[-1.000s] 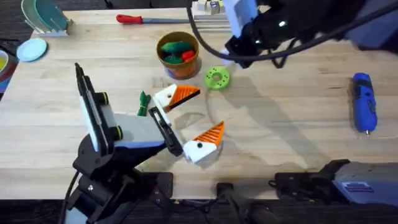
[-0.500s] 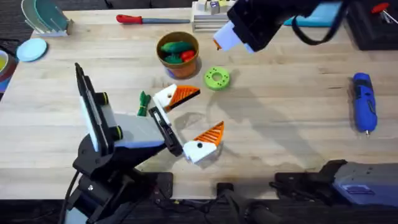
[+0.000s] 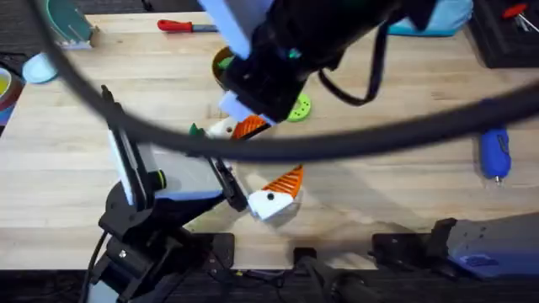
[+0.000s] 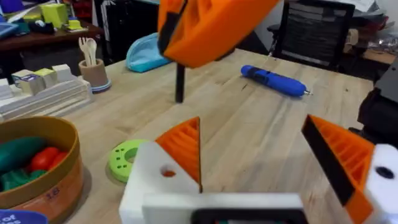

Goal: Pick up the gripper from the table and insert it into the empty holder that is missing its gripper. Then pick up a screw, insert it into the mounting hole, and use the screwdriver to tighten it. Finally, clean up the table by picking up the vegetable and placing it into the bucket.

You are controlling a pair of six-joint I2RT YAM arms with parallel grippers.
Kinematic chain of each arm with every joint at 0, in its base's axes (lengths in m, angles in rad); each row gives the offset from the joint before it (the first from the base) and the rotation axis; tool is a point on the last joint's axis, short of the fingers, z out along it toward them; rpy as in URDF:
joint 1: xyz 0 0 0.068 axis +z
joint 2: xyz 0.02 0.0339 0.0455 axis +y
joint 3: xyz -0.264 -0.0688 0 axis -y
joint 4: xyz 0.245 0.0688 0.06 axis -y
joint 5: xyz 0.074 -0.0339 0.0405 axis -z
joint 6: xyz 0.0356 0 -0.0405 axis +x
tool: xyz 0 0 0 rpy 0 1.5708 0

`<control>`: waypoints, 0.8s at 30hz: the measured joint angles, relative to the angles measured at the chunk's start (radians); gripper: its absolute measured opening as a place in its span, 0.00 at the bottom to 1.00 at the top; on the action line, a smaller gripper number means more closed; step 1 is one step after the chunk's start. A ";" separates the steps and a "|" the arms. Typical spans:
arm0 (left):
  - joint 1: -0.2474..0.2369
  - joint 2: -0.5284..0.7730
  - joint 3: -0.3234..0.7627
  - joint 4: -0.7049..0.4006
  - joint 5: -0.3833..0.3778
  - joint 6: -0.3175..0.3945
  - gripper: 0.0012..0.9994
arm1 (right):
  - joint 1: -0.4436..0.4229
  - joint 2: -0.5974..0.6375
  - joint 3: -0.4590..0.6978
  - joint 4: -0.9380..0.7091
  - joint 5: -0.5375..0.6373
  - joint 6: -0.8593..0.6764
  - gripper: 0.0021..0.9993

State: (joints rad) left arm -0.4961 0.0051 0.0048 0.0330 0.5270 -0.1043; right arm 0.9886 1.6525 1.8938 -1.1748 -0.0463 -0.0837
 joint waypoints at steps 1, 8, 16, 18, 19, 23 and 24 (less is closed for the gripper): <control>0.000 0.000 0.000 0.000 0.000 0.000 0.99 | 0.009 0.003 0.000 0.010 0.000 0.002 0.00; 0.000 0.000 0.000 0.000 0.000 0.000 0.99 | 0.038 0.022 0.004 0.014 0.000 0.002 0.00; 0.000 0.000 0.000 0.000 0.000 0.000 0.99 | 0.042 0.055 0.004 0.034 0.000 0.002 0.00; 0.000 0.000 0.000 0.000 0.000 0.000 0.99 | 0.043 0.055 0.004 0.034 0.000 0.002 0.00; 0.000 0.000 0.000 0.000 0.000 0.000 0.99 | 0.043 0.056 0.004 0.033 0.000 0.002 0.00; 0.000 0.000 0.000 0.000 0.000 0.000 0.99 | 0.043 0.056 0.004 0.030 0.000 0.002 0.00; 0.000 0.000 0.000 0.000 0.000 0.000 0.99 | 0.043 0.056 0.004 0.027 0.000 0.002 0.00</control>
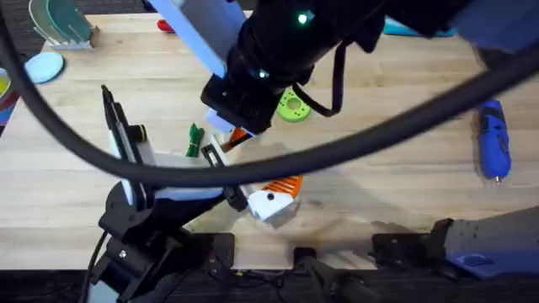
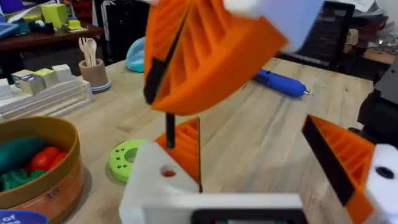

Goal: Pick up the gripper from the table and insert it into the empty holder that is missing its gripper. Then pick up a screw, insert it into the mounting hole, and use the screwdriver to tighten it. Finally, clean up the table by picking up the vegetable and placing it into the bucket.

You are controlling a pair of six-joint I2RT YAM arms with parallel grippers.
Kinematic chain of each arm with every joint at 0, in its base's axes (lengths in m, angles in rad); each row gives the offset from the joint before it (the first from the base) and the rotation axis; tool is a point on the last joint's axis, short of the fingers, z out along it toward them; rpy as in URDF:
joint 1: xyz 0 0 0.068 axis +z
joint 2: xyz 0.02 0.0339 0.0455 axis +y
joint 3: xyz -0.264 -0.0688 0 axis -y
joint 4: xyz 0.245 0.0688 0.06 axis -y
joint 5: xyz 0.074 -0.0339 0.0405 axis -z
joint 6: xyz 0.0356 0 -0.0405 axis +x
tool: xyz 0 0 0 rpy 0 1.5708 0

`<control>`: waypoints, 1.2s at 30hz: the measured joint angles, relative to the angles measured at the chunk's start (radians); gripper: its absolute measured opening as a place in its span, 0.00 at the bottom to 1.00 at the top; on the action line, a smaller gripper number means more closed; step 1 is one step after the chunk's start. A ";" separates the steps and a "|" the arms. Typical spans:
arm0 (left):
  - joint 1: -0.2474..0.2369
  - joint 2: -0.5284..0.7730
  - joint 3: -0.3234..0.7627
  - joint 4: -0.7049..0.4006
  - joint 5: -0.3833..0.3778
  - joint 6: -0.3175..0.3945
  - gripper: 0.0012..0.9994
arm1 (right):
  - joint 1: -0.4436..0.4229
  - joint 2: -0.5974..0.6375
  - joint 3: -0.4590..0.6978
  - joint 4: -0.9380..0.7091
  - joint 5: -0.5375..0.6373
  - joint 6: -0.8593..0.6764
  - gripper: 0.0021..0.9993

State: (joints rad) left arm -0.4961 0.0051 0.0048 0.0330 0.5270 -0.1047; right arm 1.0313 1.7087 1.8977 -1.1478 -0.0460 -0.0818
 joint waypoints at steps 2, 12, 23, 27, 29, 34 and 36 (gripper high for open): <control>0.000 0.000 0.000 0.000 0.000 0.000 0.99 | 0.000 0.000 0.000 -0.006 0.000 0.000 0.00; 0.000 0.000 0.000 0.000 0.000 0.000 0.99 | 0.000 0.013 0.000 -0.008 0.000 0.000 0.00; 0.000 0.000 0.000 0.000 0.000 0.000 0.99 | 0.000 0.058 0.000 -0.027 0.000 0.000 0.00; 0.000 0.000 0.000 0.000 0.000 0.000 0.99 | 0.000 0.065 0.000 -0.032 0.000 -0.004 0.00; 0.000 0.000 0.000 0.000 0.000 0.000 0.99 | 0.000 0.065 0.000 -0.032 0.000 -0.004 0.00; 0.000 0.000 0.000 0.000 0.000 0.000 0.99 | 0.000 0.065 0.000 -0.032 0.000 -0.005 0.00; 0.000 0.000 0.000 0.000 0.000 0.000 0.99 | 0.000 0.065 0.000 -0.032 0.000 -0.008 0.00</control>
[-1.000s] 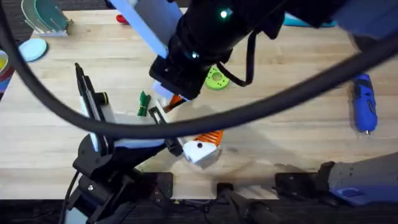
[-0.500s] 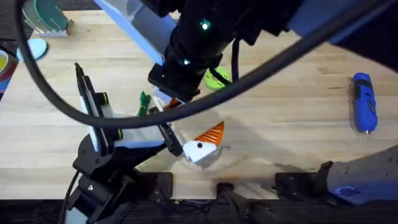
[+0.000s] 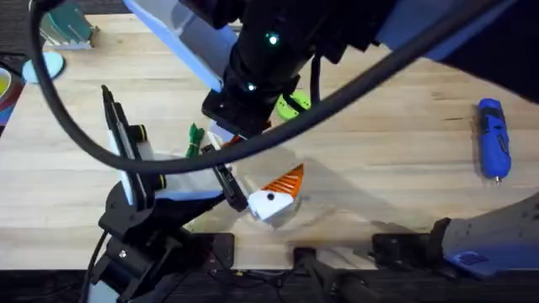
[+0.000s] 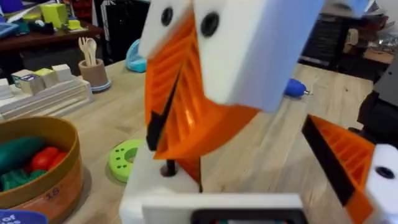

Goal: Pick up the gripper from the table and insert it into the empty holder that is missing its gripper. Then pick up a screw, insert it into the mounting hole, and use the screwdriver to tighten it. Finally, clean up the table by picking up the vegetable and placing it into the bucket.

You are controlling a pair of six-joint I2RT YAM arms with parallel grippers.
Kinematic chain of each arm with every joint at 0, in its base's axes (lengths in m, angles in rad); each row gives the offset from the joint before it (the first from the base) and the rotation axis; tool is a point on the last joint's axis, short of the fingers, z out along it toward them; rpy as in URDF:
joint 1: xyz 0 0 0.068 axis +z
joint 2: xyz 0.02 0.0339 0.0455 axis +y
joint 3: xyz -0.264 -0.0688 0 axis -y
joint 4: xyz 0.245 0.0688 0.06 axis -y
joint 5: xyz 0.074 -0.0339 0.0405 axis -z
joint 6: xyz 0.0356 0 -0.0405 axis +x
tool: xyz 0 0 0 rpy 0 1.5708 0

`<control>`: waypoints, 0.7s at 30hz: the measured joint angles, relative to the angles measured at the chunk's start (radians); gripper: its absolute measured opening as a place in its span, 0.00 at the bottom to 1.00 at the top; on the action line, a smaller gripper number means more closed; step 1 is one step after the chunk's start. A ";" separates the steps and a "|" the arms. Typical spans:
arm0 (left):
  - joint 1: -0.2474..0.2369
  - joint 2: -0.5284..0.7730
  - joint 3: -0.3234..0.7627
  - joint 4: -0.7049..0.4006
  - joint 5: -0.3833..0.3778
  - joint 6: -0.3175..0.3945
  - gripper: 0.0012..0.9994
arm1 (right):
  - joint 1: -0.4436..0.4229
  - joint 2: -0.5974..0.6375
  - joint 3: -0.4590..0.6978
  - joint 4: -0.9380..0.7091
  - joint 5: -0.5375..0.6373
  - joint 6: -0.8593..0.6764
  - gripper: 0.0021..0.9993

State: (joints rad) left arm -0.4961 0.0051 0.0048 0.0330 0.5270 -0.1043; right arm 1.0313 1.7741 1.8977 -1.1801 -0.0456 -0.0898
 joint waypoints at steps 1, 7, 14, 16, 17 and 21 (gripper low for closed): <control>0.000 0.000 0.000 0.000 0.000 0.000 0.99 | 0.000 0.000 0.000 0.000 0.000 -0.001 0.00; 0.000 0.000 0.000 0.000 0.000 0.000 0.99 | 0.000 0.000 0.000 0.002 0.000 -0.008 0.00; 0.000 0.000 0.000 0.000 0.000 0.000 0.99 | 0.000 0.000 0.000 0.001 0.000 -0.011 0.00; 0.000 0.000 0.000 0.000 0.000 0.000 0.99 | 0.000 0.003 0.000 0.001 0.000 -0.011 0.00; 0.000 0.000 0.000 0.000 0.000 0.000 0.99 | 0.000 0.007 0.000 0.000 0.000 -0.011 0.00; 0.000 0.000 0.000 -0.007 -0.001 -0.001 0.99 | 0.000 0.023 0.000 0.000 0.000 -0.011 0.00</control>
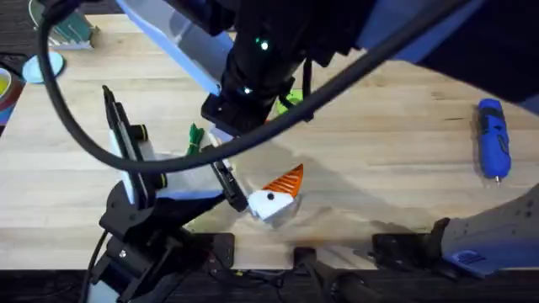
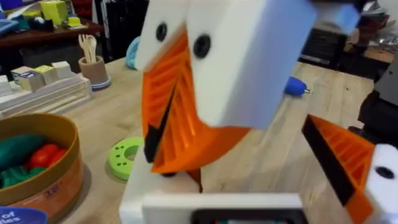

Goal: Pick up the gripper from the table and insert it into the empty holder that is missing its gripper. Then pick up a screw, insert it into the mounting hole, and use the screwdriver to tighten it. Finally, clean up the table by picking up the vegetable and placing it into the bucket.

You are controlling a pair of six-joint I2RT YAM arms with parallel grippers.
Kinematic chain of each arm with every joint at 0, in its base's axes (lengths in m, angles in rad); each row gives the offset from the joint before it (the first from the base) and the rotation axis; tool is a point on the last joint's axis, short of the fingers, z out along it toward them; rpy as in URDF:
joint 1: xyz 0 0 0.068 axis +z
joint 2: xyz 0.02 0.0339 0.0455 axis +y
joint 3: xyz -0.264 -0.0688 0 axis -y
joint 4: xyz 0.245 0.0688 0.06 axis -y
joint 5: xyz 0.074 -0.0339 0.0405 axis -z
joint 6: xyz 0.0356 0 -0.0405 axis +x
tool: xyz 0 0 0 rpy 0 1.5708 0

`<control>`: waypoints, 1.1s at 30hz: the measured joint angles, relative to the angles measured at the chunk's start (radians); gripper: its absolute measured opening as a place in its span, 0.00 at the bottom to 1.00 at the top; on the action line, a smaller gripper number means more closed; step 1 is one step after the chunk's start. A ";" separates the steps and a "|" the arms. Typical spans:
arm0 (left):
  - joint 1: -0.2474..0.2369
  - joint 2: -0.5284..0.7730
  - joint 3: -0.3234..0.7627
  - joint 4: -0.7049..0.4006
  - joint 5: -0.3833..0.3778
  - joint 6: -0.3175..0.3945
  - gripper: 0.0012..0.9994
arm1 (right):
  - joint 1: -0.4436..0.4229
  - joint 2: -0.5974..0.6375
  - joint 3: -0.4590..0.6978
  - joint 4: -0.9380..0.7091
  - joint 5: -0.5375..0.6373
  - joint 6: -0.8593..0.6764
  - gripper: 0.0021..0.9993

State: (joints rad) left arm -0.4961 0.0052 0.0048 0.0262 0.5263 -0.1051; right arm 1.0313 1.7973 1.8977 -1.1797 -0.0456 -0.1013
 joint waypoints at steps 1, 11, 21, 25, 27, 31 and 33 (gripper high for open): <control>0.000 0.000 0.000 -0.001 0.000 0.000 0.99 | 0.000 0.001 0.000 0.000 0.000 0.000 0.00; 0.000 0.000 0.000 -0.001 -0.004 0.000 0.99 | -0.006 0.000 0.000 0.001 0.012 -0.007 0.67; 0.000 0.000 0.000 0.001 -0.004 0.000 0.99 | -0.079 -0.040 0.002 -0.003 0.007 -0.007 0.90; 0.000 0.000 0.000 0.001 -0.004 0.000 0.99 | -0.148 -0.119 0.007 -0.025 0.003 -0.007 0.91; 0.000 0.000 0.000 0.001 -0.004 0.000 0.99 | -0.188 -0.158 0.014 -0.050 0.002 -0.008 0.91; 0.000 0.000 0.000 0.007 -0.004 0.000 0.99 | -0.273 -0.221 0.020 -0.123 -0.044 -0.060 0.91; 0.000 0.000 0.000 0.007 -0.003 0.000 0.99 | -0.316 -0.237 0.020 -0.155 -0.091 -0.096 0.91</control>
State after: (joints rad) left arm -0.4961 0.0055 0.0048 0.0335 0.5228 -0.1047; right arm 0.7152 1.5600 1.9179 -1.3347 -0.1371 -0.1975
